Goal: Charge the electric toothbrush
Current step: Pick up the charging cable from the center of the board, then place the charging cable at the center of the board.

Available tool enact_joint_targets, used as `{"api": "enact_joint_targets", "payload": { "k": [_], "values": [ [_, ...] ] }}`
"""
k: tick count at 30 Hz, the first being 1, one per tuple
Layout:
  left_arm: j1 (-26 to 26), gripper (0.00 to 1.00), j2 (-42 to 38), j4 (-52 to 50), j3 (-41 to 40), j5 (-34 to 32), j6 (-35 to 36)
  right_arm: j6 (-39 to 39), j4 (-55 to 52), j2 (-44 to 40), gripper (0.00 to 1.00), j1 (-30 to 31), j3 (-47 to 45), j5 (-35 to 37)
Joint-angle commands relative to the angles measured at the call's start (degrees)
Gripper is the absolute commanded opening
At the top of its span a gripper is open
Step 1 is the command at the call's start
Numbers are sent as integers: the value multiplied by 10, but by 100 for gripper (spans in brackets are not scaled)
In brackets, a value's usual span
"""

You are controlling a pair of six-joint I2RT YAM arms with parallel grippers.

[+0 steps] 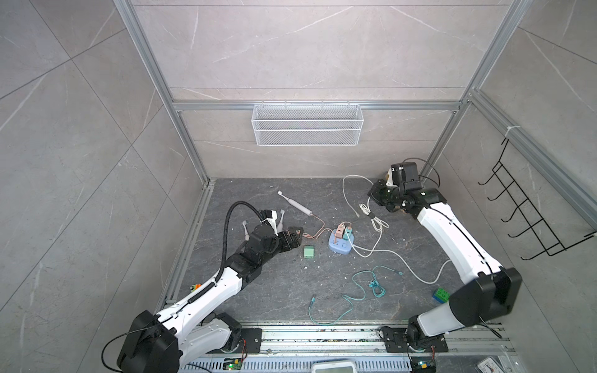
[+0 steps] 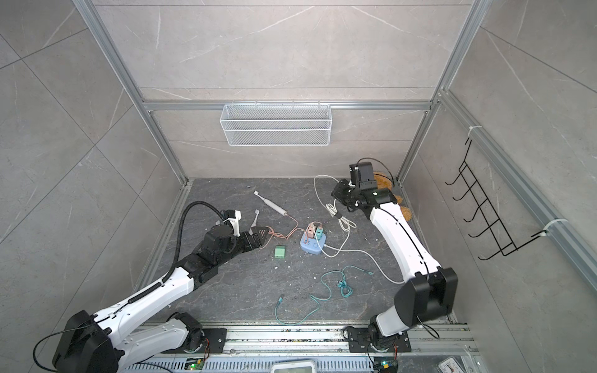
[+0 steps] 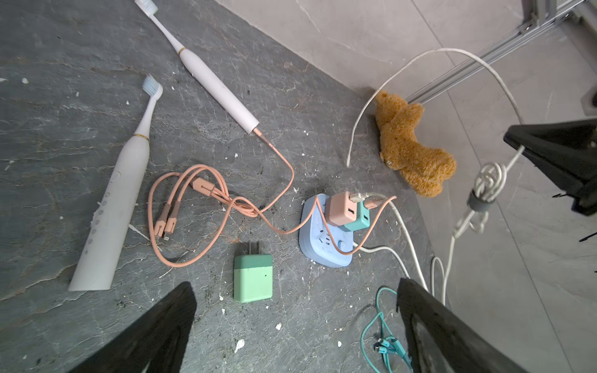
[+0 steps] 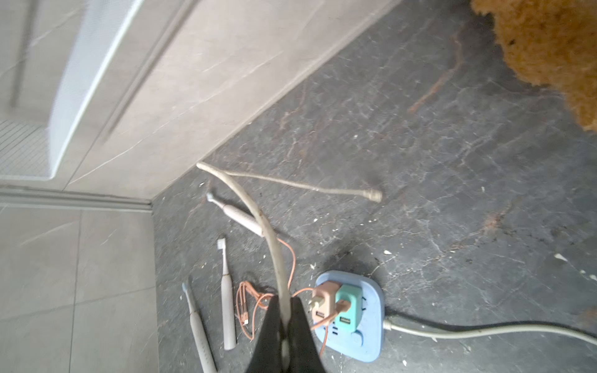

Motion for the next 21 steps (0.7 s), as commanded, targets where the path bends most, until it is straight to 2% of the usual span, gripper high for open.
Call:
{"api": "enact_joint_targets", "payload": {
  "k": [1,9,11,16,21],
  "values": [
    [-1,99,-26,-17,0,-30,-5,-62,54,-73,0,51,-44,-30],
    [-1,99,-77,-63,-11,-90,-17,-78,56,-174,0,127,-98,-200],
    [-1,99,-106,-87,-15,-126,-22,-67,27,-175,0,140,-114,-201],
    [-1,99,-178,-155,-19,-207,-45,-20,29,-171,0,170,-232,-192],
    [-1,99,-190,-187,-20,-211,-51,6,10,-155,0,183,-324,-131]
  ]
}}
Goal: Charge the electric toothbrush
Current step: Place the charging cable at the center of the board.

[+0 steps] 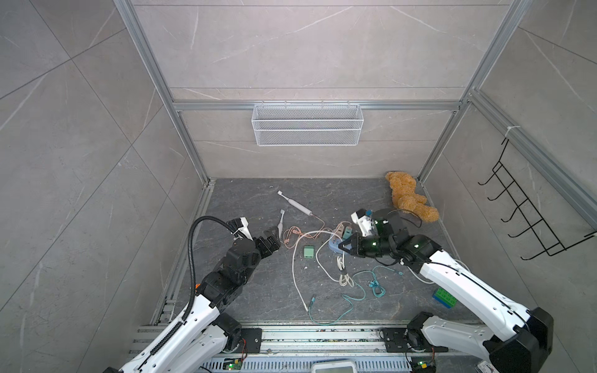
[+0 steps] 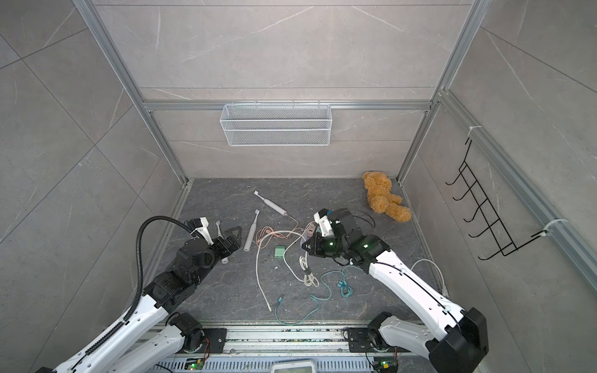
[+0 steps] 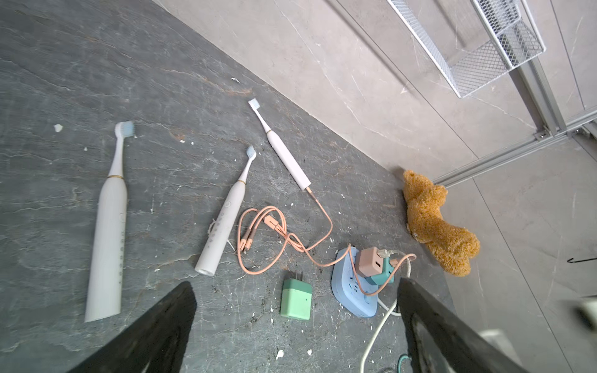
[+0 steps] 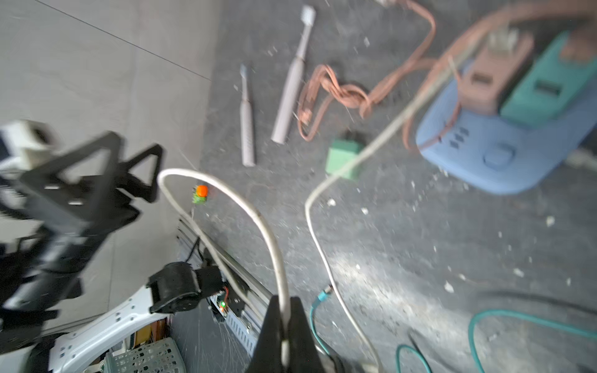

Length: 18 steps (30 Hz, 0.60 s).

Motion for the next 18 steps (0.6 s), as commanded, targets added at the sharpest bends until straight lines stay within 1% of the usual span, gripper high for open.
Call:
{"api": "enact_joint_targets", "payload": {
  "k": [1,2,4,5,6,7,10,12,14,15,18],
  "values": [
    [-1,99,2,-38,1,-28,-12,23,-30,8,0,4,-34,49],
    [-1,100,4,-42,1,-28,-13,21,-43,12,4,4,-44,65],
    [-1,99,8,-46,1,-24,-11,11,-75,18,22,4,-48,102],
    [-1,99,10,-45,-1,-22,-10,2,-105,23,32,5,-38,131],
    [-1,99,13,-46,0,-21,-8,-11,-137,28,39,5,-23,169],
    [-1,99,16,-48,1,-18,-6,-32,-161,29,43,10,-8,197],
    [-1,99,28,-60,7,-16,-7,-87,-199,27,47,41,34,246],
    [0,99,34,-81,14,-24,-11,-123,-220,35,51,68,67,251],
    [0,99,35,-104,20,-34,-21,-138,-259,55,53,86,105,265],
    [1,99,36,-117,23,-37,-26,-147,-276,64,54,93,120,266],
    [4,99,37,-142,24,-43,-43,-171,-274,80,53,126,129,225]
  ]
}}
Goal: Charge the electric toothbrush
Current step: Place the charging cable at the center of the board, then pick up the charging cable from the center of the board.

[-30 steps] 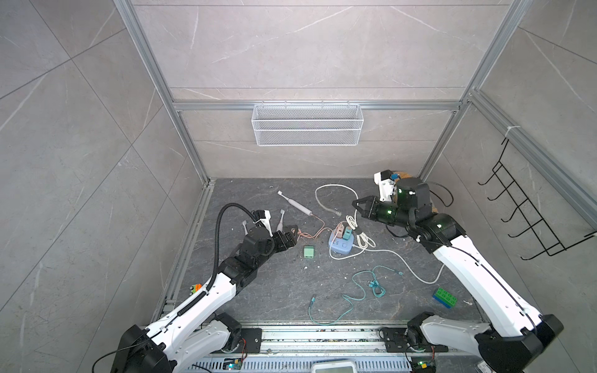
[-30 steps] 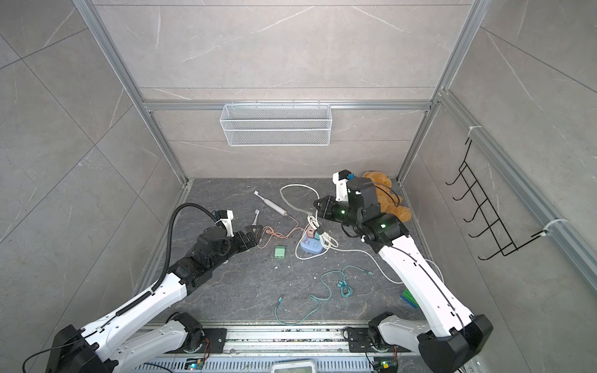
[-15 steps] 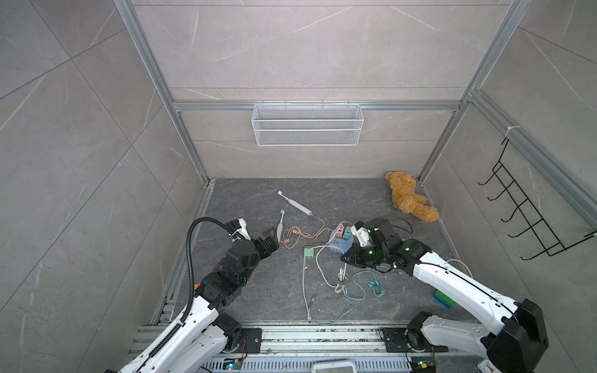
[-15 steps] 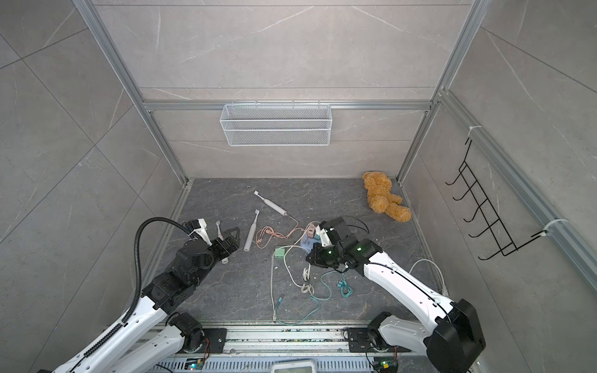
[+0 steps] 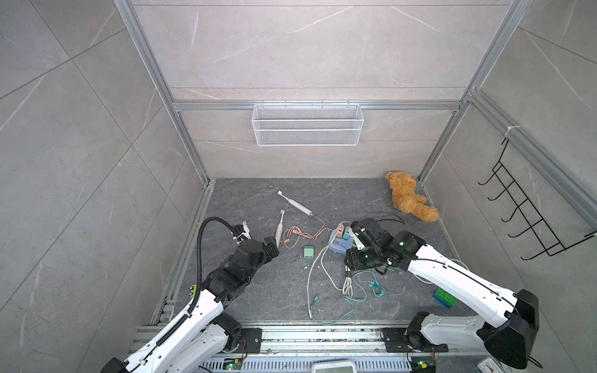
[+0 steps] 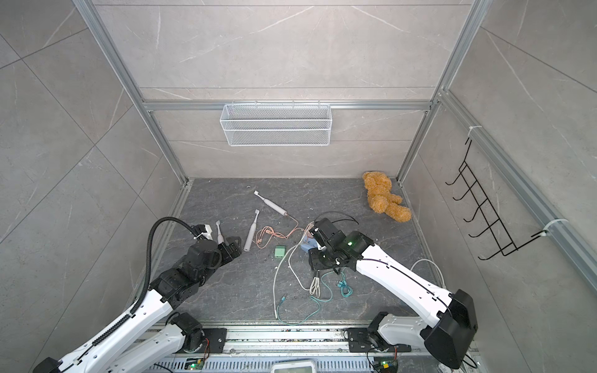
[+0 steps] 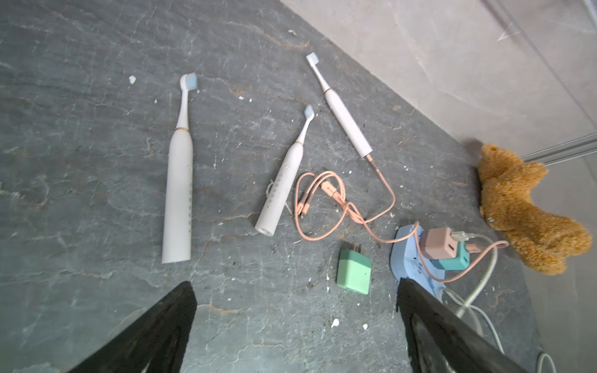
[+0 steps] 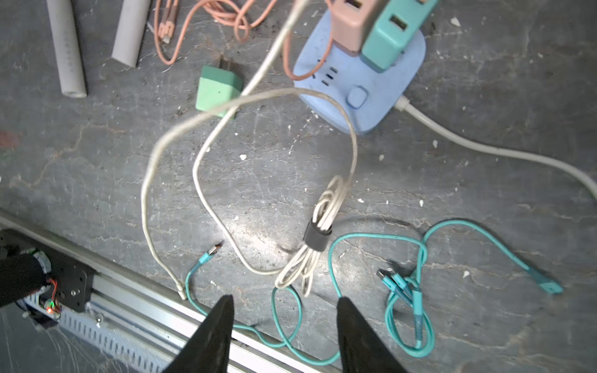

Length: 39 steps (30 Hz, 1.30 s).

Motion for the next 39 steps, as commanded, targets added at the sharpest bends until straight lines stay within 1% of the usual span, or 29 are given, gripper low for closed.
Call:
{"api": "enact_joint_targets", "payload": {
  "k": [1,3,4,6,7,9,13,14,16,17,19,22,24,26,29,31,32,37,39],
  "values": [
    [5,99,0,-43,22,-24,-26,-52,-49,28,53,33,12,-17],
    [9,99,1,-55,21,-23,-35,-57,-66,55,53,59,38,-10],
    [10,99,-2,-58,19,-23,-37,-58,-55,64,53,72,38,-28],
    [12,100,-7,-64,14,-25,-41,-57,-31,87,55,93,38,-86],
    [12,99,-10,-68,13,-26,-43,-57,-40,105,55,104,49,-98],
    [12,99,-15,-78,13,-27,-46,-60,-51,115,55,124,59,-70],
    [13,99,-22,-76,1,-24,-51,-95,-38,75,55,152,45,7],
    [14,100,-22,-76,1,-25,-50,-107,-30,64,56,159,43,17],
    [13,99,-23,-79,-1,-31,-49,-147,1,52,56,184,31,26],
    [15,99,-25,-78,-2,-33,-47,-170,2,60,56,195,34,22],
    [15,99,-28,-79,-4,-39,-46,-212,-8,93,56,223,50,42],
    [19,99,-34,-83,-11,-43,-52,-288,19,130,55,237,45,44],
    [19,99,-41,-82,-21,-43,-59,-355,58,138,55,258,39,50],
    [22,99,-46,-81,-30,-43,-64,-396,128,123,57,266,14,58],
    [22,99,-53,-80,-37,-43,-67,-473,206,103,59,267,-25,25],
    [23,100,-56,-81,-41,-44,-70,-523,216,105,58,273,-42,-7],
    [23,99,-59,-81,-44,-44,-72,-548,218,110,57,281,-48,-4],
    [23,99,-69,-80,-56,-45,-79,-604,197,121,53,294,-69,-3],
    [23,99,-70,-78,-61,-46,-81,-628,195,124,52,302,-83,-2]
  ]
}}
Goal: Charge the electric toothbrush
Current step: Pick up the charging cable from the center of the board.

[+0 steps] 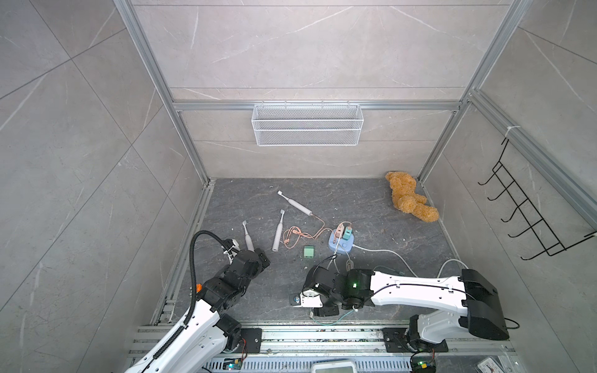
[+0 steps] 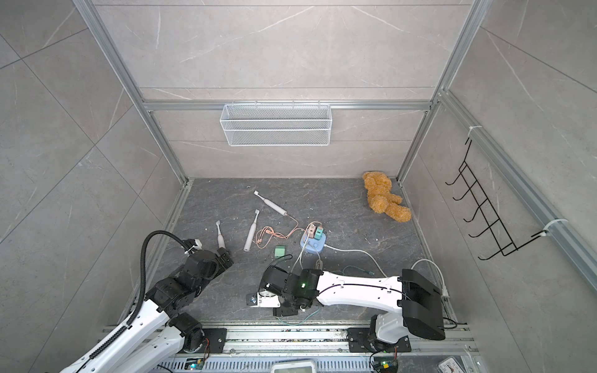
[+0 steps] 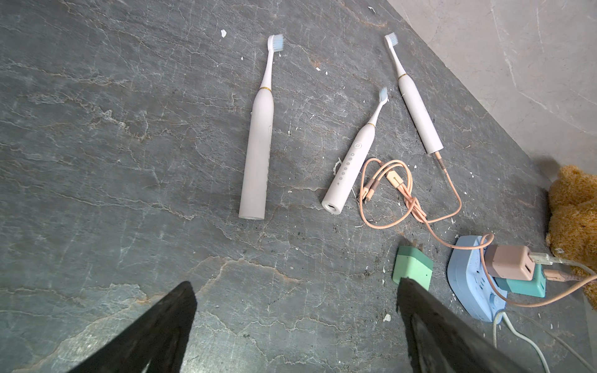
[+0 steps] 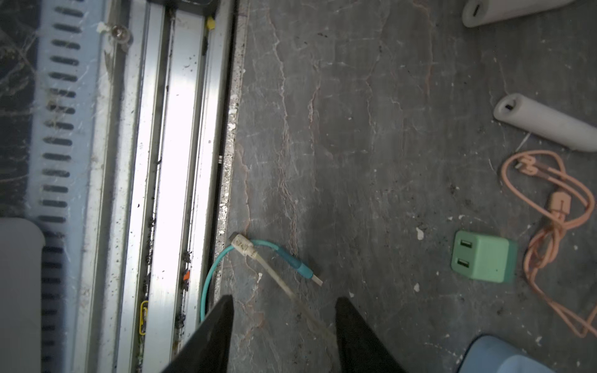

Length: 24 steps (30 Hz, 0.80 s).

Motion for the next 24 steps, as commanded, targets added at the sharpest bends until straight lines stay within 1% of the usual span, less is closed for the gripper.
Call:
{"api": "enact_joint_targets", "payload": {
  "k": [1,6,8,11,18,24],
  "values": [
    [3,99,-6,4,-4,-19,-11,-75,5,8,52,15,-24,-4],
    [4,99,-3,10,-9,-23,-13,-115,17,38,49,44,-30,54],
    [4,99,-3,13,-11,-23,-14,-125,52,41,48,50,-41,75],
    [4,99,-4,16,-13,-24,-15,-135,86,47,48,58,-50,86],
    [4,99,-2,18,-13,-25,-13,-164,99,78,46,65,-52,100],
    [4,99,-3,21,-16,-26,-11,-170,72,87,44,66,-46,96]
  ]
}}
